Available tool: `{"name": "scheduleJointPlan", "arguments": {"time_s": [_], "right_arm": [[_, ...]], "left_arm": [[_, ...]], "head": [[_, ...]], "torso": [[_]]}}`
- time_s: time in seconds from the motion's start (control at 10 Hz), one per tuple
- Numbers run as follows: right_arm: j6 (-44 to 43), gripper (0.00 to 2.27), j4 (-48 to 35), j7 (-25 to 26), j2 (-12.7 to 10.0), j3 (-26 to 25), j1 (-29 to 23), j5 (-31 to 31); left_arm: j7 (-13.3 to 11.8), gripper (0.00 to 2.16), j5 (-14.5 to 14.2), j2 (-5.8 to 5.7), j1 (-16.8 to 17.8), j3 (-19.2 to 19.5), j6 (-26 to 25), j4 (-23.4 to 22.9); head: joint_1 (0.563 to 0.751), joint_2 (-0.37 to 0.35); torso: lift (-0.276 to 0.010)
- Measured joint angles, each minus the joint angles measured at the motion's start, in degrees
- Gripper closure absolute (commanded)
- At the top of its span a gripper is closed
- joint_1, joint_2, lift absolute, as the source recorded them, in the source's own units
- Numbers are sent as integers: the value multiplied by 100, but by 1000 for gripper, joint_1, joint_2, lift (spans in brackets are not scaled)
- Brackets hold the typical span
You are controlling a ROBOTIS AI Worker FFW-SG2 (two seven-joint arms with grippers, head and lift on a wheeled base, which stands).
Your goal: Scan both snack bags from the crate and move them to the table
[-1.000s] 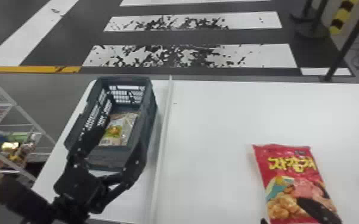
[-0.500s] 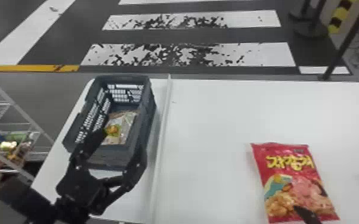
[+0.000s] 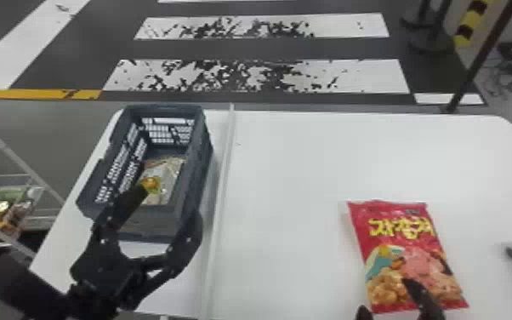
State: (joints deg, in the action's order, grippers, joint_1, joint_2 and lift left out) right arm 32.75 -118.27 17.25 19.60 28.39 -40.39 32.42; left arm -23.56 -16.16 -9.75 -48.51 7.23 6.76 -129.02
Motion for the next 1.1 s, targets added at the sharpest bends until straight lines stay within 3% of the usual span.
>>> {"name": "scheduleJointPlan", "arguments": {"time_s": [0.1, 0.2, 0.3, 0.4, 0.8, 1.1], "right_arm": [[343, 218, 152, 79, -9, 178, 242, 77], [672, 947, 302, 131, -23, 320, 436, 149], [915, 2044, 381, 236, -32, 410, 537, 263], [1020, 2243, 434, 444, -34, 473, 584, 419], [64, 2243, 360, 749, 153, 352, 373, 594], [-450, 2243, -458, 613, 234, -246, 44, 13]], "left_arm": [[1, 76, -1, -5, 1, 14, -16, 10], [-6, 76, -11, -16, 15, 31, -43, 21], [-25, 76, -40, -23, 41, 43, -88, 37], [-38, 76, -71, -28, 65, 48, -128, 51], [-122, 76, -89, -12, 114, 23, -215, 63], [-158, 76, -89, -1, 114, 5, -215, 71]], "head": [[695, 84], [695, 76], [695, 64], [695, 48], [695, 62], [695, 41]], "torso": [[-87], [-87], [-87], [-87], [-87], [-87]]}}
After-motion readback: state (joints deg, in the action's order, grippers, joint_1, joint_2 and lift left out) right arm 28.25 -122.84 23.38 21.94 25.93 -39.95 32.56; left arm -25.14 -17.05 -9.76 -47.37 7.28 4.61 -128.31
